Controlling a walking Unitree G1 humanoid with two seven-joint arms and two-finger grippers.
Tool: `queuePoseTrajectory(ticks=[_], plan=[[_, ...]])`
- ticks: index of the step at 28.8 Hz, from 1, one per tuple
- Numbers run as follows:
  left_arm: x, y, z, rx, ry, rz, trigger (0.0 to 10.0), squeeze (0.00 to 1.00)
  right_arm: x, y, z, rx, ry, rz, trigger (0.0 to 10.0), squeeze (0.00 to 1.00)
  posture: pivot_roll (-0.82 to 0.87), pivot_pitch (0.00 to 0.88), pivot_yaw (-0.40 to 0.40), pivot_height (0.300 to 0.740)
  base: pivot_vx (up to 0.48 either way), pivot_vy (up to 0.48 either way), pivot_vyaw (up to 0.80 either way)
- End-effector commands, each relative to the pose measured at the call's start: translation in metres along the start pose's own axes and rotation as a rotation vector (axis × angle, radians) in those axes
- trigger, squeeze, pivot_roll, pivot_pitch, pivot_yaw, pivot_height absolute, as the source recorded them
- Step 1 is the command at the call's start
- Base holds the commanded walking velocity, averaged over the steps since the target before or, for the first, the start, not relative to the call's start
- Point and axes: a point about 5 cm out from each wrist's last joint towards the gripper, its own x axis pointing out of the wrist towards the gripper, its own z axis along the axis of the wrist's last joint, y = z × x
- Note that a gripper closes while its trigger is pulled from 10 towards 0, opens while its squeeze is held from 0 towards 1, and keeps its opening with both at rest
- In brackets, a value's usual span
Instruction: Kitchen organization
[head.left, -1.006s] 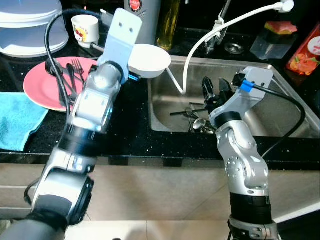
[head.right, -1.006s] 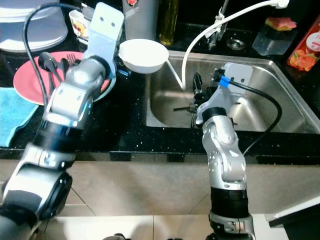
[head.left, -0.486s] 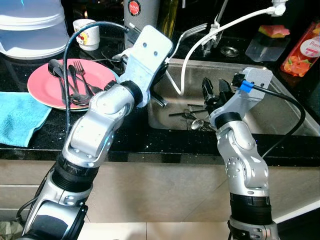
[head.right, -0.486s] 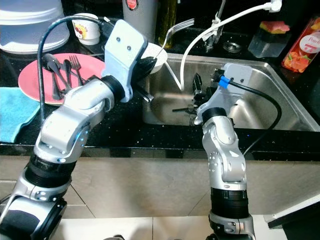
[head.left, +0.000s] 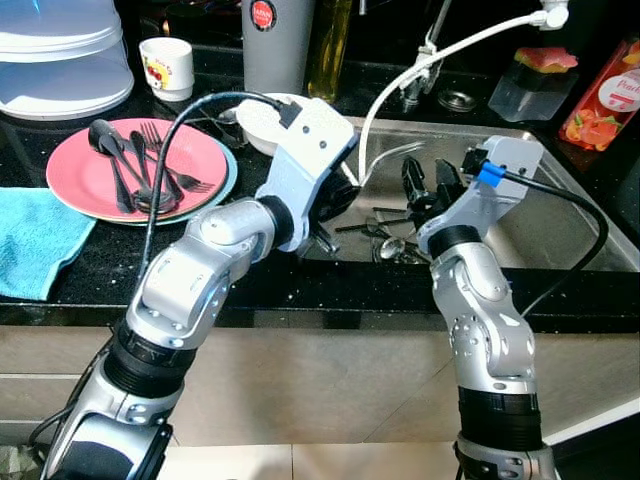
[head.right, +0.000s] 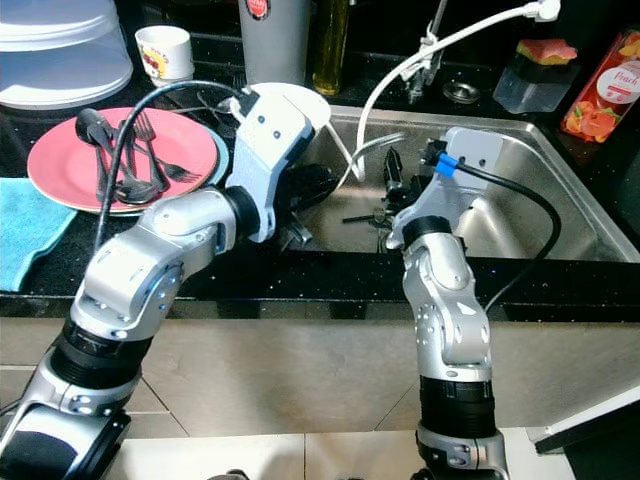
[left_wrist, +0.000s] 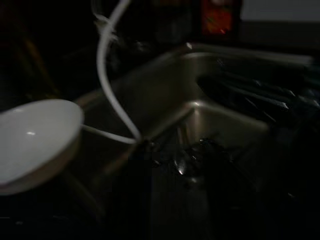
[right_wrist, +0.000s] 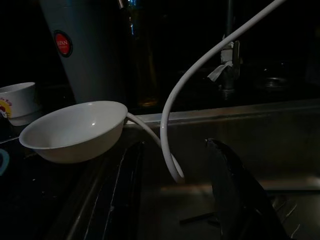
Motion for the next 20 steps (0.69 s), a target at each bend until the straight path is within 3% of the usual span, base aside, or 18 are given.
queuePoseTrajectory(ticks=[1,2,7,10,12,20], plan=[[0.002,-0.001,0.006,0.011,-0.023,0.007,10.0,1.0,-0.003,-0.001,0.002,0.005,-0.012,-0.006,10.0,0.0,0.19,0.064,-0.081,0.74,0.0,0.0,0.0],[0.002,-0.001,0.007,0.015,-0.019,0.013,10.0,0.0,-0.003,-0.001,0.002,0.005,-0.012,-0.007,10.0,0.0,0.19,0.065,-0.08,0.74,0.0,0.0,0.0],[0.004,-0.001,0.007,0.013,0.011,0.039,10.0,0.0,-0.004,-0.001,0.003,0.008,-0.014,-0.01,10.0,0.0,0.18,0.069,-0.079,0.74,0.0,0.0,0.0],[0.006,-0.001,0.006,0.057,0.047,0.069,10.0,0.0,-0.004,0.0,0.002,0.011,-0.013,-0.01,10.0,0.0,0.18,0.073,-0.079,0.74,0.0,0.0,0.0],[0.007,0.001,0.007,0.102,0.05,0.158,10.0,0.0,-0.005,0.003,0.001,0.018,-0.012,-0.007,10.0,0.0,0.18,0.076,-0.08,0.74,0.0,0.0,0.0],[0.008,0.016,-0.001,0.133,0.123,0.245,10.0,0.0,-0.005,0.004,-0.001,0.026,-0.007,-0.007,10.0,0.0,0.19,0.085,-0.088,0.74,0.0,0.0,0.0]])
